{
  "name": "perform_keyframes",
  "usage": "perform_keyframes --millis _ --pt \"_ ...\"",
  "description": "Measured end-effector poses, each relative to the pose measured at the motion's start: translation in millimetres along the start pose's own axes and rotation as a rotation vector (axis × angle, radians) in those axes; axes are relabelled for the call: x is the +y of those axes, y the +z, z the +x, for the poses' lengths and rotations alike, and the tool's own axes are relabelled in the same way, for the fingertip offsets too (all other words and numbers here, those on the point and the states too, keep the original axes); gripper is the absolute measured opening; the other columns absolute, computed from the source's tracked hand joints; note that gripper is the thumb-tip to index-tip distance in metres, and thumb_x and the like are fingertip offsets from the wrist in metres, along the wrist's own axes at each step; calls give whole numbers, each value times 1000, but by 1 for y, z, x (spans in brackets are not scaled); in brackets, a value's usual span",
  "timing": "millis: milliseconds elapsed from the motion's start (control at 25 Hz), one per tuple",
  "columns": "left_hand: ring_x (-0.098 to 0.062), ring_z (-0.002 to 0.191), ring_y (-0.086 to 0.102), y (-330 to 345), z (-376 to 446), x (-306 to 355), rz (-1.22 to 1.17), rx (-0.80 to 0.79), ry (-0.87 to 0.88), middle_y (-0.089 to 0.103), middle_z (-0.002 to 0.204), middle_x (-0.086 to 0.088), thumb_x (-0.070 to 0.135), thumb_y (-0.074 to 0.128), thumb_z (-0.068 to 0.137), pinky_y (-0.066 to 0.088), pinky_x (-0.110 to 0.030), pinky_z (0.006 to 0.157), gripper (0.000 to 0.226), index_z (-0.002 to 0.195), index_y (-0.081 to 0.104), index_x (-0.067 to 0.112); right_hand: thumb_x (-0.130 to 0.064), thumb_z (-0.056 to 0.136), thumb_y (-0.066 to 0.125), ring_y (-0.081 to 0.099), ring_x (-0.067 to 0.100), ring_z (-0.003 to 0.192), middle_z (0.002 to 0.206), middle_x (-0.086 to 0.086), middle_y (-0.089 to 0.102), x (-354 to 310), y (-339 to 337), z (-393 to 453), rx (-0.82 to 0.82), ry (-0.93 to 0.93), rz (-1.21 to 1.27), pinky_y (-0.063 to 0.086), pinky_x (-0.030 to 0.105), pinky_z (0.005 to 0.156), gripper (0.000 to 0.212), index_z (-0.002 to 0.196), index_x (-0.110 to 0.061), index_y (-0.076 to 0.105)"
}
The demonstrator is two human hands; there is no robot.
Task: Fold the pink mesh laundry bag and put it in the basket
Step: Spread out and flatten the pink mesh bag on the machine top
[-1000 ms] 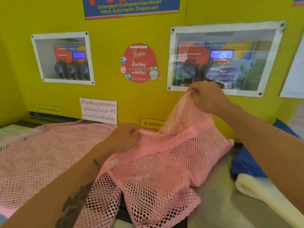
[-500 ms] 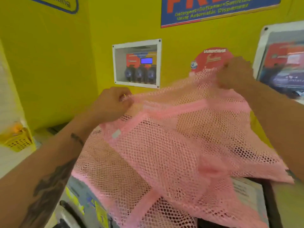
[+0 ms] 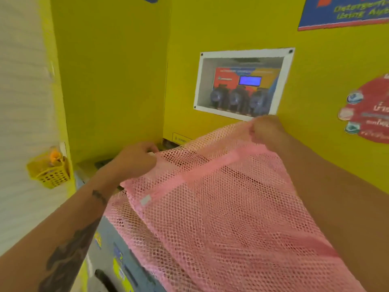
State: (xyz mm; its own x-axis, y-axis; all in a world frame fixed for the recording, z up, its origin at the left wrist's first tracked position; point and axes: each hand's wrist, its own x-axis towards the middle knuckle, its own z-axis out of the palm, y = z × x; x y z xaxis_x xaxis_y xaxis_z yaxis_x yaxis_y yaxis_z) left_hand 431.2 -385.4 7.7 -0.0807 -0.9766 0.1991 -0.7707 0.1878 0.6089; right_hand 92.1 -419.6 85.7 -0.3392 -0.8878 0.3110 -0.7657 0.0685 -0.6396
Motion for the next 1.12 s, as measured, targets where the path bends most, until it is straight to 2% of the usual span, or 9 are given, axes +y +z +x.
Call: perform_keyframes --millis 80,160,240,360,520,640,800,960,1120 --pt "-30 107 54 7 5 -14 307 17 -67 49 137 -11 21 54 88 47 -41 84 48 135 47 28 -5 90 58 61 29 88 114 16 62 -9 32 2 -153 -5 46 54 40 79 30 120 -8 62" --pt "-36 129 38 25 3 -22 546 99 -39 40 143 -11 26 55 85 33 -54 102 58 141 39 30 -8 90 57 60 30 99 128 13 57 -16 58 -7 -193 -120 -152 51 35 72 46 136 -13 53" --pt "-31 139 29 47 -6 -19 466 67 125 37 148 -5 35 53 89 20 -60 111 54 141 38 35 -7 88 55 61 31 102 132 16 58 -15 74 -12 -212 -184 -317 50 34 68 44 133 -9 56" --pt "-28 149 13 85 -21 -24 449 -245 205 20 161 -1 63 34 93 4 -64 116 59 148 25 44 -8 90 52 58 38 117 134 25 57 -9 86 -23 -420 -219 -583 53 50 93 36 123 2 63" --pt "-26 151 3 91 -16 -43 491 -387 163 6 165 2 72 24 90 1 -64 117 67 151 15 46 -19 94 56 56 24 113 132 -2 54 25 63 -37 -557 -193 -660 49 36 92 35 128 -16 62" --pt "-28 145 25 80 -15 -35 482 -327 188 25 160 2 64 40 89 18 -62 115 62 146 33 42 -22 94 57 59 21 110 134 -3 53 50 26 -65 -579 -186 -606 50 40 92 38 131 -26 58" --pt "-19 121 52 77 -59 17 170 -106 438 57 130 4 18 56 89 43 -48 104 28 110 60 37 -29 96 57 57 14 111 120 -10 60 80 -39 -127 -678 -127 -556 46 33 95 34 129 -34 56" --pt "-7 86 61 84 -157 90 -96 -451 634 65 93 12 14 61 91 53 -35 82 17 92 67 30 -30 92 62 61 9 98 104 -14 65 106 -92 -199 -770 -157 -591 52 37 88 19 109 -40 62" --pt "-11 79 57 102 -238 138 -54 -781 661 63 89 8 26 69 89 51 -34 75 13 100 72 32 -27 84 71 60 4 80 88 -15 66 124 -123 -267 -887 -198 -525 50 29 71 23 101 -39 60"
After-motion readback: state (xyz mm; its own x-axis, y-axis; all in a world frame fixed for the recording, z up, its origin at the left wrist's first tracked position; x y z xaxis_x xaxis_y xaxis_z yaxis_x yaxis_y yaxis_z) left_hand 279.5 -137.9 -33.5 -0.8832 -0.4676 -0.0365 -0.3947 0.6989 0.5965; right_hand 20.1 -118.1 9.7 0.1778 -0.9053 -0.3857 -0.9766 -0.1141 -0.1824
